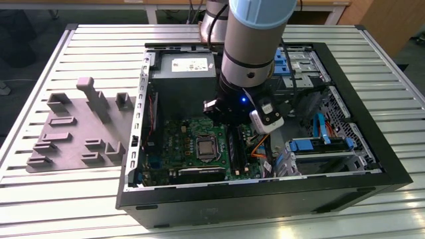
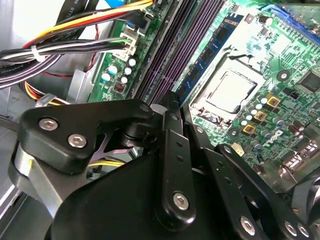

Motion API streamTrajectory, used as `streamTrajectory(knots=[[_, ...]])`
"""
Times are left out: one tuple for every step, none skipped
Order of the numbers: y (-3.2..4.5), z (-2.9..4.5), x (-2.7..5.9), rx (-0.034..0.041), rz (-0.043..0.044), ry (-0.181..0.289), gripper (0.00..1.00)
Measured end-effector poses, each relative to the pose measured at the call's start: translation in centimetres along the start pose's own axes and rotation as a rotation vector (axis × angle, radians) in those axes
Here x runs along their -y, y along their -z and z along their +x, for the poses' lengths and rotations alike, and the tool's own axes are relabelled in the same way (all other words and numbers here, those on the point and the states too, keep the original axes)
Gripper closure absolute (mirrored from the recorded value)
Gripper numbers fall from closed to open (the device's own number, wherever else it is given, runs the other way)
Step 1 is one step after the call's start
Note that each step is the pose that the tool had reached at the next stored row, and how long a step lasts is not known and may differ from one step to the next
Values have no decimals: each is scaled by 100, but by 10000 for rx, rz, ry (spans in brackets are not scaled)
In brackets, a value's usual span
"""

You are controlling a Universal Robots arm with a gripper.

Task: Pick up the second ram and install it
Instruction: 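Insert the second ram into the second slot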

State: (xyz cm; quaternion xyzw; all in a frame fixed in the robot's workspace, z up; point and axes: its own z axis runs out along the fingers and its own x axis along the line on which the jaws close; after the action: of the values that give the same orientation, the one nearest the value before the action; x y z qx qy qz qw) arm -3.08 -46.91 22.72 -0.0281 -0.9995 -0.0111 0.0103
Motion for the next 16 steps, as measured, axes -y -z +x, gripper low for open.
streamTrajectory(knots=[[-3,-1,14,-1,-15,0,86],[-7,-2,26,-1,-23,-1,86],[-10,-3,38,-2,-29,-1,86],[-14,-6,48,-3,-35,-1,86],[-16,-11,56,-3,-43,-1,86],[-21,-25,60,-4,-48,-1,86],[-27,-39,63,-5,-49,-1,86],[-35,-46,64,-6,-49,0,86],[-40,-50,67,-7,-49,0,86],[-44,-51,68,-7,-55,-1,86],[-45,-51,68,-8,-54,-2,86],[-44,-50,68,-8,-53,-2,86],[-45,-51,69,-8,-54,-1,86],[-46,-51,69,-8,-54,-1,86],[-47,-51,69,-8,-54,-1,86],[-47,-51,69,-8,-54,0,86]])
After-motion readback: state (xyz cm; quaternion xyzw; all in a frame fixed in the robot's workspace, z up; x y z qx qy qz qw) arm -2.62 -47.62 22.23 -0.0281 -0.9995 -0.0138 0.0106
